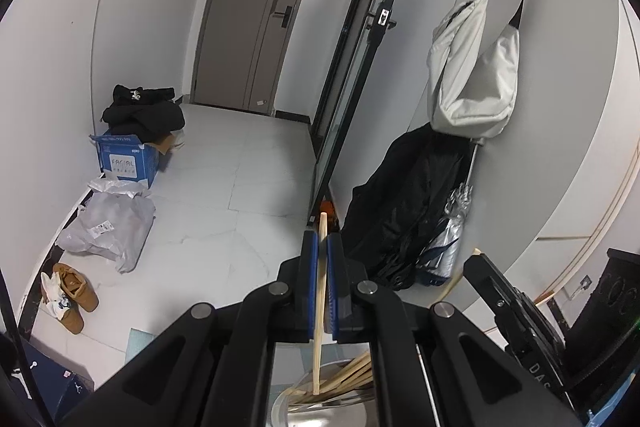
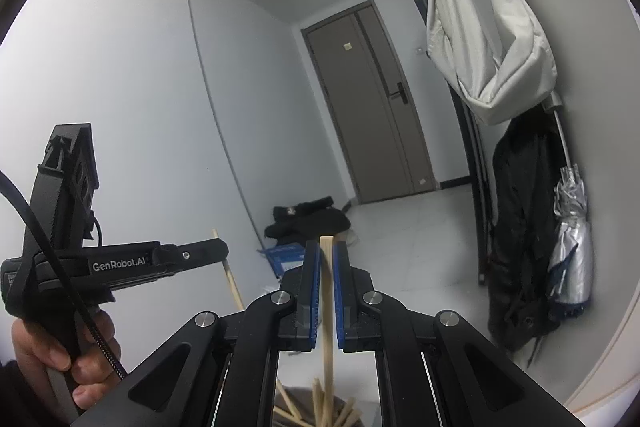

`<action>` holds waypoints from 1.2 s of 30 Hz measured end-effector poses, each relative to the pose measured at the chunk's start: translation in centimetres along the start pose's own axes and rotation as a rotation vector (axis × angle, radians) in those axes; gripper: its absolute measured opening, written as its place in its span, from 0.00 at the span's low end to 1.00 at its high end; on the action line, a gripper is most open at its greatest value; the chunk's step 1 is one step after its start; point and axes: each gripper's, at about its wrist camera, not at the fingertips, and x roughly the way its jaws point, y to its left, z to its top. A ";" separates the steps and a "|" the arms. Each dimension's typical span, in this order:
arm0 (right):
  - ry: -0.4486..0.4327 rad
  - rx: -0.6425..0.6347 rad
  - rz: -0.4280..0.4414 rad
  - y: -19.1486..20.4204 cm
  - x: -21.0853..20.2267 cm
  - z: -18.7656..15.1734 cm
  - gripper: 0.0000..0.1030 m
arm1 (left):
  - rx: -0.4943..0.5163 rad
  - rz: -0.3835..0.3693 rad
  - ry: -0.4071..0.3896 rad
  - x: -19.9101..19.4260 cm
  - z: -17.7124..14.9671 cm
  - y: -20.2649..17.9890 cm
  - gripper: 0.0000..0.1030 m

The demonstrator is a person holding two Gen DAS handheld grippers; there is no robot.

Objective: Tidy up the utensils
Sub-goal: 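Carry both held chopsticks up over the white holder, then open both tools to drop the chopsticks into the holder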

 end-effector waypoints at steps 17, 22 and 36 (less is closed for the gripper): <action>0.108 -0.016 0.028 0.4 -0.1 -4.5 0.05 | 0.125 -0.001 0.038 0.1 -2.8 -1.8 0.01; 0.149 -0.027 0.013 0.2 0.1 -5.8 0.05 | 0.108 0.002 0.077 0.7 -3.6 -1.4 0.01; 0.281 -0.043 0.041 0.5 0.2 -8.9 0.05 | 0.034 -0.018 0.161 1.1 -5.7 -0.1 0.02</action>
